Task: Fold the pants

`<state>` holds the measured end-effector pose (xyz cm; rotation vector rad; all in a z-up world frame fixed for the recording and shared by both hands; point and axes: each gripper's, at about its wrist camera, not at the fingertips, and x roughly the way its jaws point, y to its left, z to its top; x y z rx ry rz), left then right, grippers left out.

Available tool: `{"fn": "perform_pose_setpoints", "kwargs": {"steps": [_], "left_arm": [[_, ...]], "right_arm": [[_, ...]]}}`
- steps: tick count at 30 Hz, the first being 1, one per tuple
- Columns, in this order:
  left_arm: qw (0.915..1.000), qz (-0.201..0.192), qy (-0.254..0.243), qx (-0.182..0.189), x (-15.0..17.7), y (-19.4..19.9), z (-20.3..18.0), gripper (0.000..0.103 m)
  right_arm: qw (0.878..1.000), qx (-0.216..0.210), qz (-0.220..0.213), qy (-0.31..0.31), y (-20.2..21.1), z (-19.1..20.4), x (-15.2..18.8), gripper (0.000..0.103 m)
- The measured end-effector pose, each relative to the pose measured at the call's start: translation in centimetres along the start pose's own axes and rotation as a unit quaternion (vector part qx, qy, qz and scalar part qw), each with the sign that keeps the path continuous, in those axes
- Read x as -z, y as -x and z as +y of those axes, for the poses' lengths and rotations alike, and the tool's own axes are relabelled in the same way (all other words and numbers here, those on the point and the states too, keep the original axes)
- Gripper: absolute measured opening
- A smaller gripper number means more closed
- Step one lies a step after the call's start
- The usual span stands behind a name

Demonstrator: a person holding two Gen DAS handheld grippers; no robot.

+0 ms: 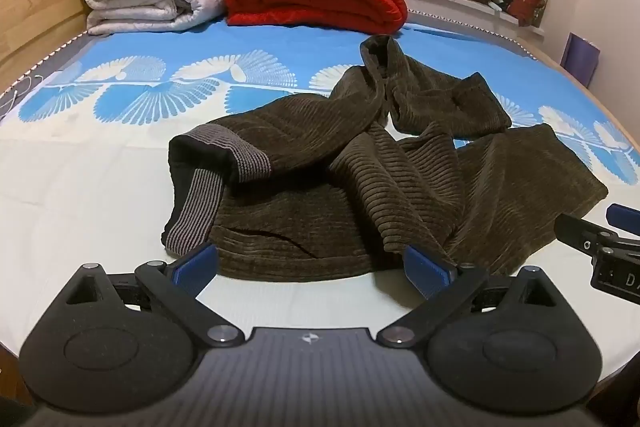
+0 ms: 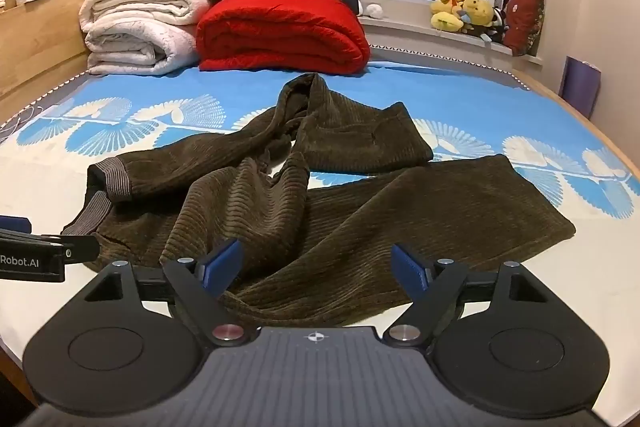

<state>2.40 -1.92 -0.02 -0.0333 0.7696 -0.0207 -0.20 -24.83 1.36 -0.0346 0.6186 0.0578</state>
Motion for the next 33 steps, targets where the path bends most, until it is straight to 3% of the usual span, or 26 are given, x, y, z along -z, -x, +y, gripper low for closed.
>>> {"fn": "perform_pose_setpoints", "kwargs": {"steps": [33], "left_arm": [[1.0,0.006,0.001,0.002,-0.2,-0.1,0.1,0.101]], "right_arm": [[1.0,0.008,0.002,-0.007,-0.3,0.0,0.0,0.081]]}}
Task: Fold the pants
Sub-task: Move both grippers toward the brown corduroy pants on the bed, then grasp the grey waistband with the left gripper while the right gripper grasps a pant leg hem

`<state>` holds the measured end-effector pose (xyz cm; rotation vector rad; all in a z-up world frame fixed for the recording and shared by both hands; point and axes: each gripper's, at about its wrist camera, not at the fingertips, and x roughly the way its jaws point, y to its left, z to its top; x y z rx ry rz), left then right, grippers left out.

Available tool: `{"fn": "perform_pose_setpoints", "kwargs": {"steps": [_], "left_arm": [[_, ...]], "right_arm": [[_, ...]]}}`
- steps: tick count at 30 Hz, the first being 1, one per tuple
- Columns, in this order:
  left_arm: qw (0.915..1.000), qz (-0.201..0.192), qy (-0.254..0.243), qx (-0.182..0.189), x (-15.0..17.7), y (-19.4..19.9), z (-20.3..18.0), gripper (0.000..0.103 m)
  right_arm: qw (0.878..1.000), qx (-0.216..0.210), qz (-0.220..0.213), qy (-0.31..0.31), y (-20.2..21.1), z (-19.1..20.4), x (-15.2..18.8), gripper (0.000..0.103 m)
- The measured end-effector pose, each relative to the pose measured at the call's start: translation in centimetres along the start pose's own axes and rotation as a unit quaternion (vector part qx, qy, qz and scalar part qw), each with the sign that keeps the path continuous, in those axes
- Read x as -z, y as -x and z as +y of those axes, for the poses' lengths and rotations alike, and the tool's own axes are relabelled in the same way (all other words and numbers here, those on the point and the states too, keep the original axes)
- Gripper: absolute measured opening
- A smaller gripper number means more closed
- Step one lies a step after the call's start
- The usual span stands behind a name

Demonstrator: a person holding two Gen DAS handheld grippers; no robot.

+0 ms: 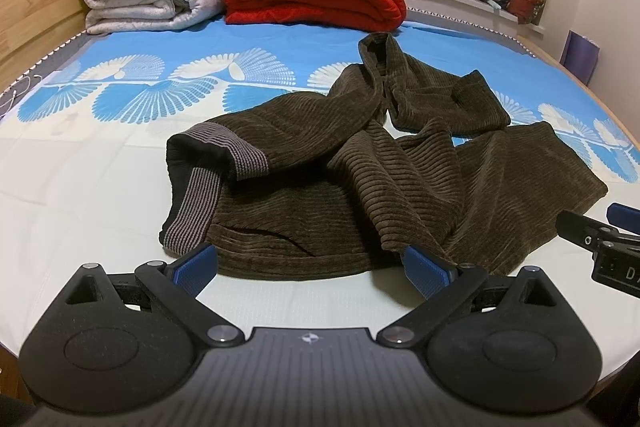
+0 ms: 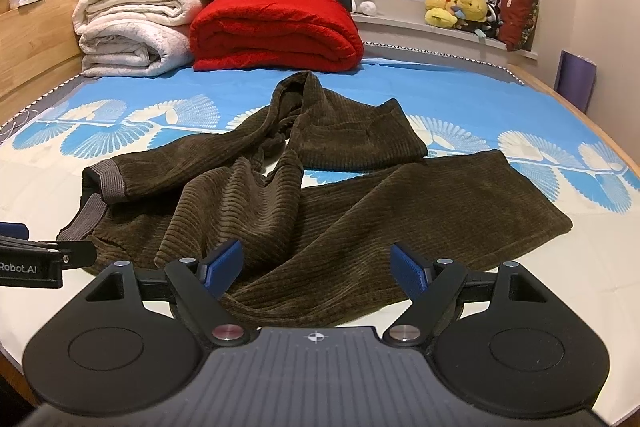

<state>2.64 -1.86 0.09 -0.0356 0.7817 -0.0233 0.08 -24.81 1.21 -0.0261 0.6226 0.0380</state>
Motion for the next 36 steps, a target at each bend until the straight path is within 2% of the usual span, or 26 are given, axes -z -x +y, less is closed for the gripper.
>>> {"fn": "perform_pose_setpoints", "kwargs": {"steps": [6,9,16,19,20,21,22,24,25,27,30,31,36], "left_arm": [[1.0,0.0,0.001,0.001,0.0,0.0,0.0,0.101],[1.0,0.0,0.001,0.001,0.0,0.0,0.0,0.101],[1.0,-0.003,-0.001,0.002,0.0,0.0,-0.1,0.1],[0.9996,-0.023,-0.015,0.001,-0.2,0.5,-0.3,0.087],[0.9993,-0.029,-0.022,0.0,-0.3,0.7,-0.4,0.077],[0.9991,-0.034,-0.027,0.002,-0.5,0.9,-0.4,0.067],[0.9987,-0.038,-0.032,0.01,-0.8,1.2,-0.3,0.062],[0.9979,-0.04,-0.044,0.028,-1.6,1.7,-0.1,0.041],[0.9972,-0.039,-0.05,0.038,-2.0,1.9,0.0,0.038],[0.9954,-0.053,-0.067,0.044,-3.1,2.8,0.4,0.022],[0.992,-0.076,-0.096,0.031,-5.1,3.3,1.3,0.019],[0.9914,-0.081,-0.1,0.028,-5.8,3.2,1.9,0.019],[0.9934,-0.08,-0.082,0.007,-7.7,0.7,6.0,0.019]], "right_arm": [[1.0,-0.004,0.001,-0.002,-0.3,0.3,0.2,0.077],[1.0,0.0,-0.006,0.011,-0.1,0.3,0.3,0.076],[1.0,-0.009,-0.008,-0.001,-0.1,0.3,0.2,0.076],[1.0,-0.01,-0.012,-0.002,0.2,0.0,-0.1,0.073],[1.0,-0.008,-0.004,-0.004,0.3,-0.4,-0.3,0.069],[1.0,-0.005,-0.005,-0.011,0.6,-0.8,-0.6,0.069],[1.0,0.0,-0.015,-0.019,0.9,-1.2,-1.0,0.069],[0.999,0.005,-0.022,-0.041,1.5,-2.4,-1.8,0.069],[0.998,0.003,-0.022,-0.055,1.8,-3.1,-2.1,0.066],[0.996,0.004,-0.034,-0.085,2.4,-4.6,-2.6,0.058],[0.993,0.027,-0.056,-0.1,3.3,-6.7,-3.4,0.057],[0.99,0.019,-0.071,-0.121,3.4,-7.8,-3.5,0.057],[0.982,0.042,-0.129,-0.132,3.2,-13.0,-5.5,0.057]]}}
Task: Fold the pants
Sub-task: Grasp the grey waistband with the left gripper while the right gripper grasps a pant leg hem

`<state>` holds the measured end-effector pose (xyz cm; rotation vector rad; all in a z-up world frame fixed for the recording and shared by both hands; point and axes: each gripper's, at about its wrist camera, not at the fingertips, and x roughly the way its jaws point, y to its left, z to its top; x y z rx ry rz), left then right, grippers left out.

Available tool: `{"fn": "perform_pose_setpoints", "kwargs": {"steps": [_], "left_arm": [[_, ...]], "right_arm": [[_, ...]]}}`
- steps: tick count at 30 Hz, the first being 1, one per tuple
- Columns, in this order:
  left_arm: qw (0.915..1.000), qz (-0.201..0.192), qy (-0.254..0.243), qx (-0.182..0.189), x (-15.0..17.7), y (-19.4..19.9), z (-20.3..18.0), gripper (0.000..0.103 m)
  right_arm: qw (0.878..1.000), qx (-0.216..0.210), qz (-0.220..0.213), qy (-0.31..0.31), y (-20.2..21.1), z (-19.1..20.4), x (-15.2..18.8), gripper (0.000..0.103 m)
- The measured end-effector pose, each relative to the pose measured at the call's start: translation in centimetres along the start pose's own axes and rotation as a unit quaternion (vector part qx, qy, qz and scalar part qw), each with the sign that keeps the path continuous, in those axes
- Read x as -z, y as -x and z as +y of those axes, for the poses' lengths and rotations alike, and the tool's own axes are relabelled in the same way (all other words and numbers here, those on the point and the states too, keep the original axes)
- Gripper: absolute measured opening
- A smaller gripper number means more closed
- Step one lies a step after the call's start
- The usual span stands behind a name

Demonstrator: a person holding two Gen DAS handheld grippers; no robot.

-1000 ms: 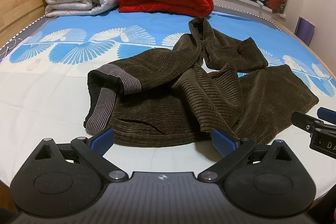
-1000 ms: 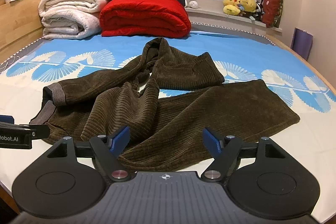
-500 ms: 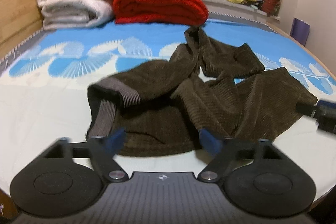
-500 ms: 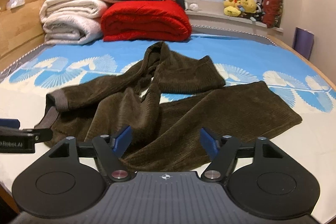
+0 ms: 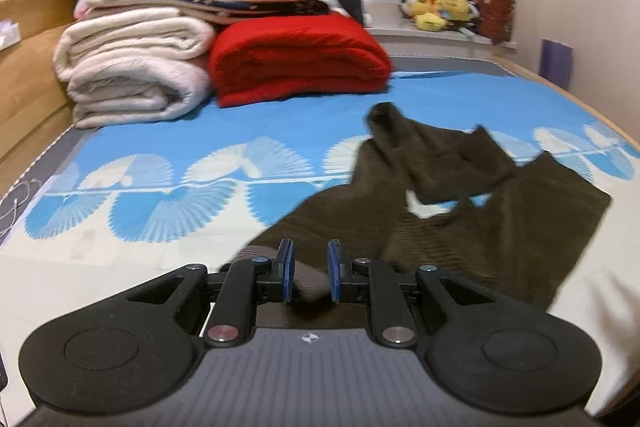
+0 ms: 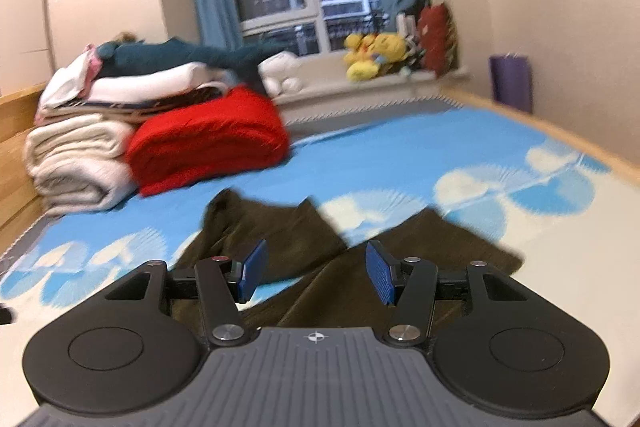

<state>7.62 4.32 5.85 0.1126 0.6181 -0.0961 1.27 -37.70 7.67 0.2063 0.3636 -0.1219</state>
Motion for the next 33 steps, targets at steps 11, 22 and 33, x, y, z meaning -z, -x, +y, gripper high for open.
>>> {"fn": "perform_pose_setpoints", "kwargs": {"steps": [11,22,33], "left_arm": [[0.9366,0.139,0.321,0.015,4.7,-8.2,12.7,0.015],[0.9279,0.243,0.281,0.027,5.7,-15.4,10.6,0.061],[0.934,0.294,0.202,-0.002,6.4,-18.5,8.1,0.07]], "right_arm": [[0.985,0.066,0.152,-0.053,-10.6,-7.1,4.3,0.043],[0.931,0.064,0.317,-0.167,-20.0,-9.7,8.7,0.054],[0.925,0.101,0.315,-0.186,-22.5,-10.3,9.0,0.05]]}}
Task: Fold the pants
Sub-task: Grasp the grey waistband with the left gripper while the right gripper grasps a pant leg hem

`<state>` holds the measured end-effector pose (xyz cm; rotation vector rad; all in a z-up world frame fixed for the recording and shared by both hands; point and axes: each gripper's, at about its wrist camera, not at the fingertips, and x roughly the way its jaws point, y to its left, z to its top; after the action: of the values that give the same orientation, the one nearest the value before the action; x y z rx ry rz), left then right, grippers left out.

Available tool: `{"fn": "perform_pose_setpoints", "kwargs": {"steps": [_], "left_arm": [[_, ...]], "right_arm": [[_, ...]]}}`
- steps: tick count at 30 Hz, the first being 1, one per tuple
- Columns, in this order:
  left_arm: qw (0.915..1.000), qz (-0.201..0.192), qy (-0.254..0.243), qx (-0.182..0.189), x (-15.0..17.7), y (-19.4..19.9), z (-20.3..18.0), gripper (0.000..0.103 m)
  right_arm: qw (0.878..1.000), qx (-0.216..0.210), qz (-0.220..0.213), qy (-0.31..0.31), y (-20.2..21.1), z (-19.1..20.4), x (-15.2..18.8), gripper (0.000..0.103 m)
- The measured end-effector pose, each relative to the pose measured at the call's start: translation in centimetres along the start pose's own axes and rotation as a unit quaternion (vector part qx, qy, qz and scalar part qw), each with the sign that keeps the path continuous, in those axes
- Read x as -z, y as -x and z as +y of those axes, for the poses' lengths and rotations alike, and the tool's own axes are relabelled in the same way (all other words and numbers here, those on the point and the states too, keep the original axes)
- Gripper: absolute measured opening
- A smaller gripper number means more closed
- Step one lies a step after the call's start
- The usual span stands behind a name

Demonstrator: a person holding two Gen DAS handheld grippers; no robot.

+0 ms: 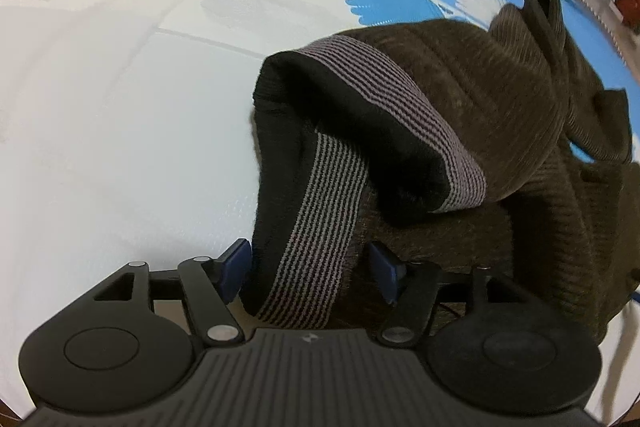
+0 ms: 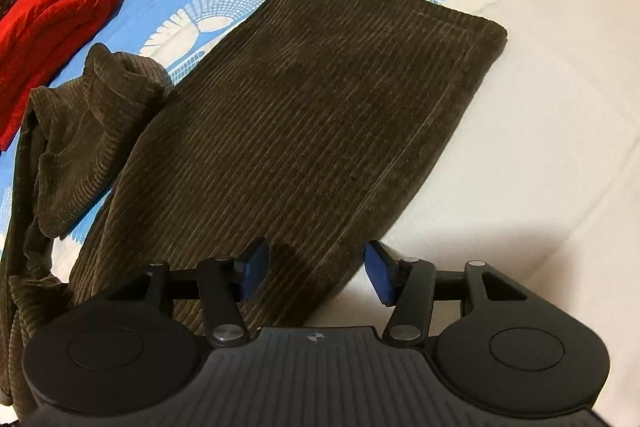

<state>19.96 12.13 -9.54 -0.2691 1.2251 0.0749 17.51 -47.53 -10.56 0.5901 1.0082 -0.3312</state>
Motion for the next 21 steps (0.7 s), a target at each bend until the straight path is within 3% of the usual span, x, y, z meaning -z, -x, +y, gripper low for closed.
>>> {"fn": "perform_pose_setpoints", "kwargs": {"steps": [2,5,7,10,14,16,21], "left_arm": [[1.0,-0.002,-0.006,-0.004,0.1,-0.2,-0.2,0.07],[0.9997,-0.007,-0.02,-0.01,0.3,-0.1,-0.4,0.069],[0.9993,-0.012,-0.032,-0.013,0.6,0.1,-0.5,0.063],[0.9983,-0.026,-0.046,-0.025,1.0,1.0,-0.6,0.041],[0.997,-0.044,-0.06,-0.017,1.6,2.3,-0.4,0.032],[0.996,-0.058,-0.067,-0.008,2.0,3.3,-0.3,0.029],[0.991,-0.099,-0.089,0.016,3.2,6.1,0.5,0.024]], "right_arm": [[1.0,0.017,-0.01,0.019,-0.1,0.2,-0.1,0.022],[0.999,0.021,-0.019,0.031,0.1,0.3,0.0,0.013],[0.999,0.019,-0.035,0.032,1.0,-0.1,0.1,0.011],[0.996,0.028,-0.079,0.027,3.1,-0.6,0.1,0.01],[0.991,0.042,-0.129,0.0,6.4,-2.1,0.4,0.01],[0.987,0.069,-0.144,-0.013,7.9,-3.2,0.7,0.009],[0.978,0.139,-0.135,-0.074,10.4,-7.5,1.6,0.009]]}}
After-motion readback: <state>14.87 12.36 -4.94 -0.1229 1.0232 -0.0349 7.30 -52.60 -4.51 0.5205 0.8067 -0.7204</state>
